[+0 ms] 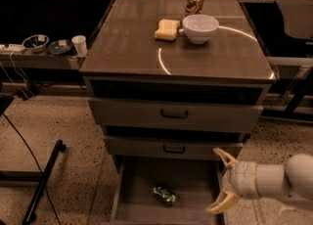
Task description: Pick green can from bottom drawer and place on counter
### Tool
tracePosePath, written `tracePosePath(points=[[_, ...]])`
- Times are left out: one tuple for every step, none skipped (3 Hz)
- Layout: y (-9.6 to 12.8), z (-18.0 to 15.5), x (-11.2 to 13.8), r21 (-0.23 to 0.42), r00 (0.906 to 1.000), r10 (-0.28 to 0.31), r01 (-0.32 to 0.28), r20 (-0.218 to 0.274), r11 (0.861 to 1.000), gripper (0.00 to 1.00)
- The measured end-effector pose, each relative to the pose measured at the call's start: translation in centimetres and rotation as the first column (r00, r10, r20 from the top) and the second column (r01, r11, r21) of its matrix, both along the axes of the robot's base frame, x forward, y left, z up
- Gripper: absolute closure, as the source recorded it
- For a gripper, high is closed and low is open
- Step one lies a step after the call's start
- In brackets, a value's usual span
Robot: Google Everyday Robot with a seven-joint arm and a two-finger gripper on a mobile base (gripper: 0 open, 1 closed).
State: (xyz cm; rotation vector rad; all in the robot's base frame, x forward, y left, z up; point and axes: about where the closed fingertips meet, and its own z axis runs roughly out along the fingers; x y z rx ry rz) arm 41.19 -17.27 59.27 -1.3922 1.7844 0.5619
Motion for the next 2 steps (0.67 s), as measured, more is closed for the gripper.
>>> tracePosePath(points=[[0.9,-7.4,-0.3,0.076,0.9944,-0.103,0.101,0.023,0.992,0.0],[1.1,-11.8,0.3,0.098,0.9842,-0.177,0.176,0.005,0.98,0.0]])
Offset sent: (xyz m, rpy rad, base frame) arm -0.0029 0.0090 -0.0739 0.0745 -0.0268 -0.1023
